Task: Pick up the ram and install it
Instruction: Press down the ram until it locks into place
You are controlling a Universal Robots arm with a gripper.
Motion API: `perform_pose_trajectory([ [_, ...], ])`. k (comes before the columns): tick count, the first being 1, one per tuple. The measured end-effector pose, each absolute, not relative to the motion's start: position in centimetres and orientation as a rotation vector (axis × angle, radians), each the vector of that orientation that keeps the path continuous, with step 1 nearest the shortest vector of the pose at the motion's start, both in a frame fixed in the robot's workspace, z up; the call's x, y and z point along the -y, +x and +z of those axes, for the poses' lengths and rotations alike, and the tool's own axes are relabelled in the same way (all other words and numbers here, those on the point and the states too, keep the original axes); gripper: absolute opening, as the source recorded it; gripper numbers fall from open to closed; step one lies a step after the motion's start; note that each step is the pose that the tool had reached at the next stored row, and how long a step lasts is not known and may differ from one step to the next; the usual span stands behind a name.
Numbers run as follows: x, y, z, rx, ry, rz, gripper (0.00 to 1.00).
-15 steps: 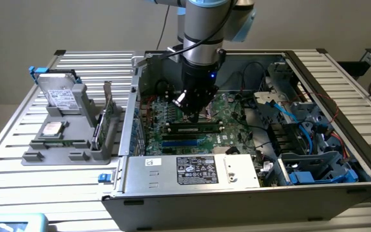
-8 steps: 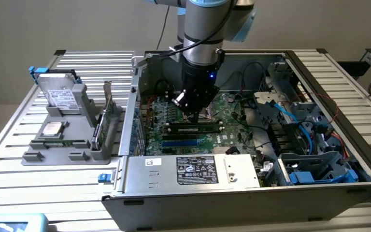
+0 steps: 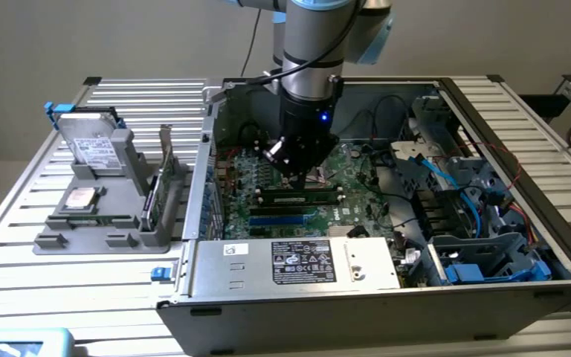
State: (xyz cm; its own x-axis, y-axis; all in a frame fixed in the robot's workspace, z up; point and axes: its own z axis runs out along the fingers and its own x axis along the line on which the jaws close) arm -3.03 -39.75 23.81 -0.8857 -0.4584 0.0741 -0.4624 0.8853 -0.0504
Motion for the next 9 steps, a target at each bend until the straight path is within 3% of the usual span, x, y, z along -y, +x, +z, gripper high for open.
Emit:
perform_pose_trajectory([
  [9, 39.75, -3.04, 23.8, 3.027, 0.59, 0.105, 0.11],
])
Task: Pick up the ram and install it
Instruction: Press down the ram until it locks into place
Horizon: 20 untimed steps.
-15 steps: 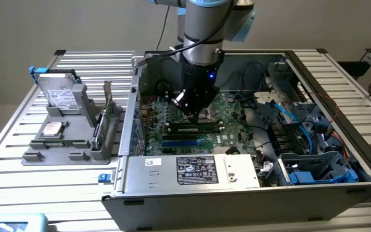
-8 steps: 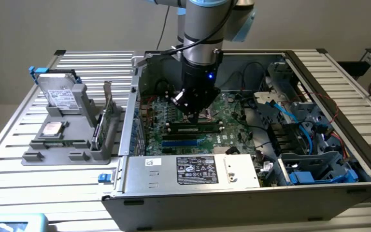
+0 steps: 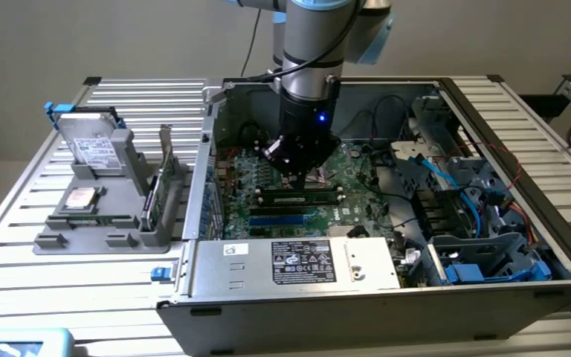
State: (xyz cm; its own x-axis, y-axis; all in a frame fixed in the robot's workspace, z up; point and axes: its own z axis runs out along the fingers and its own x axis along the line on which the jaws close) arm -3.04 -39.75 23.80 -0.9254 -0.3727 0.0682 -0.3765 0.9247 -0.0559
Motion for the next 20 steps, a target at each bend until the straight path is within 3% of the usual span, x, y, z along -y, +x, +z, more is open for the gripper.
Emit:
perform_pose_trajectory([
  [20, 39.75, -3.04, 23.8, 3.083, 0.322, 0.154, 0.11],
])
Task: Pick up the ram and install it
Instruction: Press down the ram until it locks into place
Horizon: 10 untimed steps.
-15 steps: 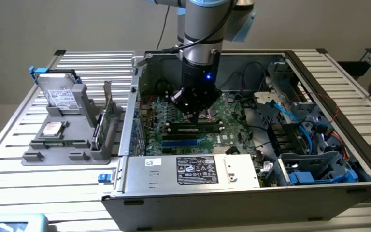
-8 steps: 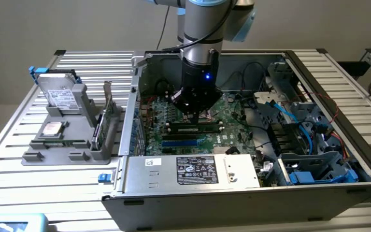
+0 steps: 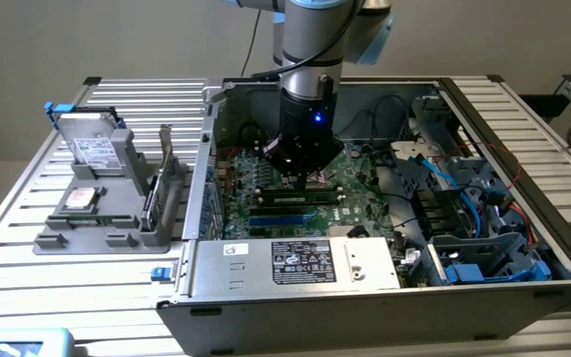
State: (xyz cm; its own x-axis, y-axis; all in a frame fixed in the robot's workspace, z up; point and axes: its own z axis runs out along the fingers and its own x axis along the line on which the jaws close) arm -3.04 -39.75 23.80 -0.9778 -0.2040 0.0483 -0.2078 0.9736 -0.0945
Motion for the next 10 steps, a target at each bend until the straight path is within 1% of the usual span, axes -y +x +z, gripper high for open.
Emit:
perform_pose_trajectory([
  [10, 39.75, -3.03, 23.8, 3.11, 0.167, 0.155, 0.11],
])
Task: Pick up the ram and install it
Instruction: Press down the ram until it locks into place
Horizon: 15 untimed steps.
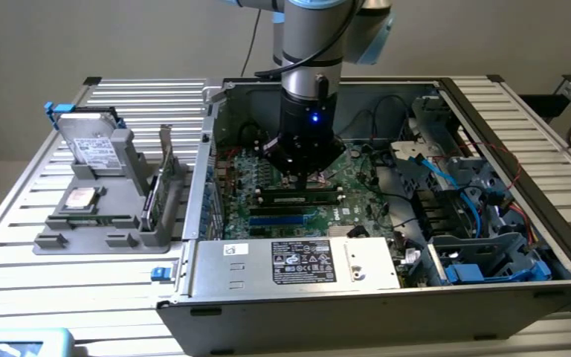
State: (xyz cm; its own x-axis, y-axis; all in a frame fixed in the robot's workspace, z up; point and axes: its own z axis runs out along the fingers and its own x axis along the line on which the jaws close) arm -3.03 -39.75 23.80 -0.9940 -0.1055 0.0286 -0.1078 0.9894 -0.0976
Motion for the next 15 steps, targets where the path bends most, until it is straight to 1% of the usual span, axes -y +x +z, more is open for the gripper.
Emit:
perform_pose_trajectory([
  [15, 39.8, -3.0, 23.81, 3.112, 0.115, 0.154, 0.11],
])
